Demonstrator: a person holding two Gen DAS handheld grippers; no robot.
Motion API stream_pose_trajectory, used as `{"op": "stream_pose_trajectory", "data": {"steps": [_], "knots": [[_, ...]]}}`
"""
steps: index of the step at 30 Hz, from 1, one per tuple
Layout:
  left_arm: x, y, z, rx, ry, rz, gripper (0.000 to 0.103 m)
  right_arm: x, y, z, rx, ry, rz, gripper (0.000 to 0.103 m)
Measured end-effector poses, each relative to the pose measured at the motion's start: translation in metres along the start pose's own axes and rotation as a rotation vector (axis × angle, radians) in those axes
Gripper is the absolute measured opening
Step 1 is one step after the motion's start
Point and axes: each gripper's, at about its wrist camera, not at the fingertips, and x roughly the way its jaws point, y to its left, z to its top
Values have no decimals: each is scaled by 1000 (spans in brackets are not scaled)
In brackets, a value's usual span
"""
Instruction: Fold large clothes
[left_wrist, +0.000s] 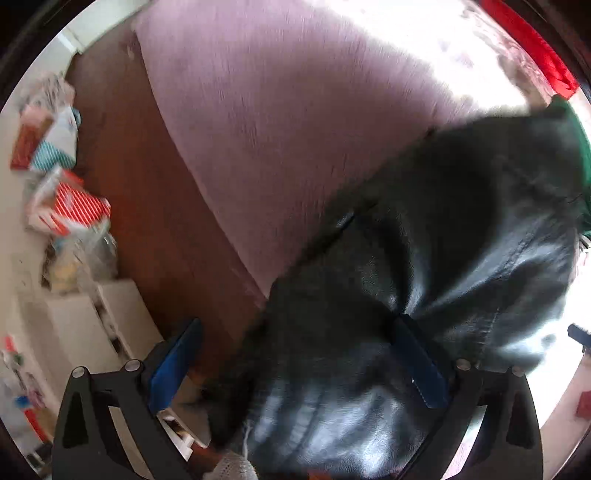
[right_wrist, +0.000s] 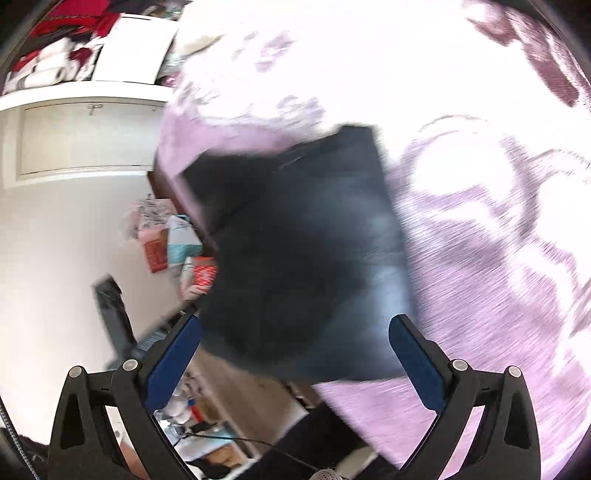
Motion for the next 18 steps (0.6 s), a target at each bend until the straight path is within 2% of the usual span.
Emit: {"op": "stream_pose_trajectory", "data": {"steps": [6, 8, 10, 12, 14, 16, 17, 18], "knots": [[15, 18, 3, -75, 39, -78, 103, 51, -53, 65, -30, 190, 114, 103], [17, 17, 7, -75, 49, -70, 103, 85, -63, 82, -37, 285, 221, 103], [16, 20, 9, -77, 56, -70, 103, 110, -59, 90, -61, 327, 326, 103], [16, 19, 9, -73, 60, -50, 103, 118, -47, 88, -115, 333, 372, 103], [13, 19, 10, -65, 58, -27, 103, 135, -26, 90, -193, 332, 333, 103], [8, 15, 12, -59, 51, -3, 103, 138, -17, 88, -203, 298, 303, 101], [3, 15, 13, -58, 46, 2, 103, 133, -15, 86, -187, 262, 291, 91], [-3, 15, 14, -60, 35, 4, 103, 128, -16, 83, -163, 234, 281, 85]]}}
